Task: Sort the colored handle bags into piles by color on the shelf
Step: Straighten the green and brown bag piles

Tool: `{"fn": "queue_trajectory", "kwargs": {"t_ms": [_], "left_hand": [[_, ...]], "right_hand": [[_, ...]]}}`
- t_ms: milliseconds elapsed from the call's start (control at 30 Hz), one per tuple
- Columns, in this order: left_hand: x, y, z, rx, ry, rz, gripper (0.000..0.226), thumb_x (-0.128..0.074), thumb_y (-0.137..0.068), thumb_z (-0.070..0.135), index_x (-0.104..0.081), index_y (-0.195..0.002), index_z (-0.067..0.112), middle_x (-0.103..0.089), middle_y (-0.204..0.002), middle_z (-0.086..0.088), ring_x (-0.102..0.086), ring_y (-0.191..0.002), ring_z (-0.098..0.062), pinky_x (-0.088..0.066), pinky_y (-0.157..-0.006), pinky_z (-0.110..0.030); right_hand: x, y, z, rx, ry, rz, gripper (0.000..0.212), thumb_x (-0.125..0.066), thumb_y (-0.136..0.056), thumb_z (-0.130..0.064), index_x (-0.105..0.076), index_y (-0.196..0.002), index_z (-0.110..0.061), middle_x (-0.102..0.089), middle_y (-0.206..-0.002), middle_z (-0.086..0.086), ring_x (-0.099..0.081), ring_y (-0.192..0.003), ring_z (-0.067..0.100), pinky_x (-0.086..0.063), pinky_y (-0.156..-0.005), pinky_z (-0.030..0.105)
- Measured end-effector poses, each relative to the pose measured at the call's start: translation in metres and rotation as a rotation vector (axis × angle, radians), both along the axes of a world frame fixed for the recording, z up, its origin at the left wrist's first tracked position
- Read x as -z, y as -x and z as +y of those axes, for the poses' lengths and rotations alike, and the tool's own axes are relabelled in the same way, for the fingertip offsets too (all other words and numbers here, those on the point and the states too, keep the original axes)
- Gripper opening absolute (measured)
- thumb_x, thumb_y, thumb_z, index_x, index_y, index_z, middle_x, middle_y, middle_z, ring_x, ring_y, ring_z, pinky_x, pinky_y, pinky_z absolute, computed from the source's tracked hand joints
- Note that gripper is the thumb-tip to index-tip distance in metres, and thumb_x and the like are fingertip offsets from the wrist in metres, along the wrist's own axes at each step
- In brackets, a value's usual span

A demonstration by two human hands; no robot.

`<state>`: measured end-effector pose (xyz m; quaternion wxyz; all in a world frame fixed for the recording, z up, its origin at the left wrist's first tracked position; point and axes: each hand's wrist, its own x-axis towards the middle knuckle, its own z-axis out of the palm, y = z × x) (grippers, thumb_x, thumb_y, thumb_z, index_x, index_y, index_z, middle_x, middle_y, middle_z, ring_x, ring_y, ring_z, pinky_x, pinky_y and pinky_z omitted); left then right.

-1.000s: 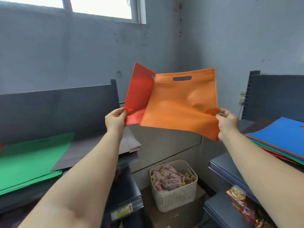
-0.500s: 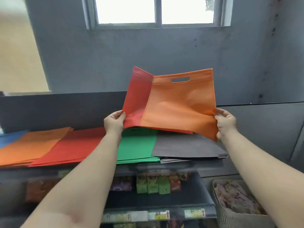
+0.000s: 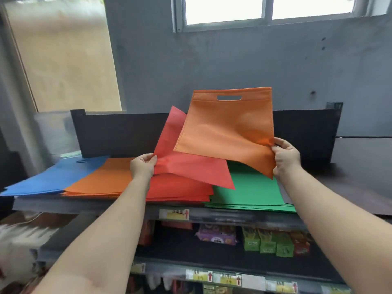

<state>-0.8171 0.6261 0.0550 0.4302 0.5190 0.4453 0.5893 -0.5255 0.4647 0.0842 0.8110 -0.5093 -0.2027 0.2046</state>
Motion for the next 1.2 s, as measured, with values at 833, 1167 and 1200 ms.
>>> {"fn": "queue_trajectory", "kwargs": {"t_ms": [833,1167,1200], "left_hand": [[-0.041,0.141,0.074,0.282,0.247,0.076,0.061,-0.044,-0.088,0.063,-0.047,-0.122,0.013,-0.059,-0.116,-0.009,-0.06,-0.104,-0.029,-0.055,-0.072,-0.037],[-0.033,0.203,0.142,-0.142,0.033,0.576,0.019,-0.066,-0.086,0.005,-0.068,-0.104,0.001,-0.068,-0.097,-0.017,-0.063,-0.089,-0.028,-0.053,-0.08,-0.036],[-0.031,0.209,0.15,-0.174,0.006,0.629,0.018,-0.066,-0.086,0.007,-0.068,-0.104,0.003,-0.069,-0.098,-0.016,-0.063,-0.09,-0.027,-0.051,-0.078,-0.033]], "right_hand": [[0.007,0.131,0.162,-0.284,0.002,-0.06,0.019,-0.054,-0.093,-0.002,-0.065,-0.09,-0.017,-0.063,-0.086,0.0,-0.054,-0.07,0.01,-0.045,-0.068,0.024],[0.022,0.221,0.227,-0.154,0.292,-0.731,0.018,-0.06,-0.089,-0.007,-0.069,-0.104,-0.009,-0.067,-0.093,0.005,-0.057,-0.074,0.012,-0.038,-0.062,0.018],[0.024,0.229,0.232,-0.13,0.344,-0.81,0.02,-0.062,-0.087,-0.007,-0.069,-0.106,-0.007,-0.067,-0.096,0.005,-0.06,-0.083,0.016,-0.038,-0.069,0.018]]}}
